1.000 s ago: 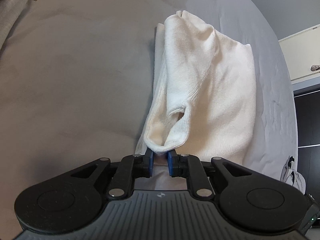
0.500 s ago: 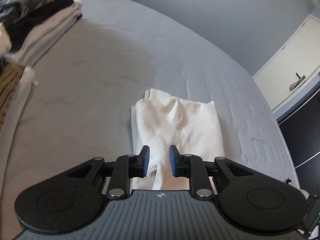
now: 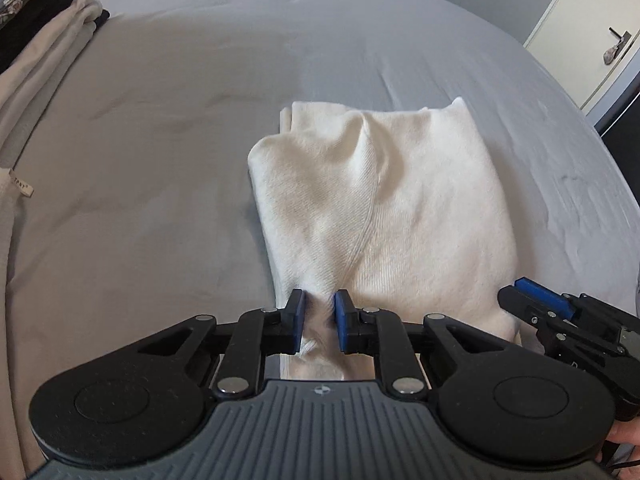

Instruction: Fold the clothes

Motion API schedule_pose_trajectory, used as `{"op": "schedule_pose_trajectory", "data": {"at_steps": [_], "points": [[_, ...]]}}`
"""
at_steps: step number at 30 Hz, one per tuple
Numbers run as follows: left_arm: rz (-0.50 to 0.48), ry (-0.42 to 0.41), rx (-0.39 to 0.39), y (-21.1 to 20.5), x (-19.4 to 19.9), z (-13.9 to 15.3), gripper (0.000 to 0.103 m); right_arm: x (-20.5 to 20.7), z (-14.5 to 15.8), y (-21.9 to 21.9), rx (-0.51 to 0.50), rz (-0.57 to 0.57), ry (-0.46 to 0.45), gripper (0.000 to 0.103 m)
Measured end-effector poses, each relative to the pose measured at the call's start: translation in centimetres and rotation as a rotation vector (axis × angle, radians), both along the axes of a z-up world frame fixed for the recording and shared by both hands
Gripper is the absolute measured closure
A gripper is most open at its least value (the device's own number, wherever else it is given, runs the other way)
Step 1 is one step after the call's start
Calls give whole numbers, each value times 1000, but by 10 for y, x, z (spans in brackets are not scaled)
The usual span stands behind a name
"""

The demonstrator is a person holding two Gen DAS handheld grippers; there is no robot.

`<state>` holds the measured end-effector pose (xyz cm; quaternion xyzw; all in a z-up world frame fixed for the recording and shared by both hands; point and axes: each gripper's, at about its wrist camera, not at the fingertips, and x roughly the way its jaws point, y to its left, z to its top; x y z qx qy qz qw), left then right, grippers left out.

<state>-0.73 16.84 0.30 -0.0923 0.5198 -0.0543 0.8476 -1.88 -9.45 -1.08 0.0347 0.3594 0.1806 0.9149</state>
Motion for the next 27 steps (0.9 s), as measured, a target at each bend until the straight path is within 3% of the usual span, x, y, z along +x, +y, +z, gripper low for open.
{"op": "schedule_pose_trajectory", "data": {"at_steps": [4, 8, 13, 15, 18, 20, 22, 27], "points": [[-7, 53, 41, -4, 3, -8, 85, 2, -7, -1, -12, 14, 27, 76], [5, 52, 15, 1, 2, -8, 84, 4, -8, -3, -8, 18, 35, 76], [-13, -55, 6, 4, -12, 13, 82, 1, 2, -17, 55, -16, 26, 75], [2, -116, -12, 8, -16, 23, 74, -1, 7, -25, 89, -44, 6, 75], [70, -195, -31, 18, -14, 32, 42, 2, 13, -38, 160, -87, -19, 55], [122, -218, -62, 27, -6, 32, 40, 8, 13, -46, 220, -110, -14, 44], [172, -191, -111, 38, 6, 25, 39, 20, 8, -51, 286, -127, 20, 36], [266, -129, -211, 65, 29, 6, 39, 55, -5, -54, 417, -158, 101, 34]]}}
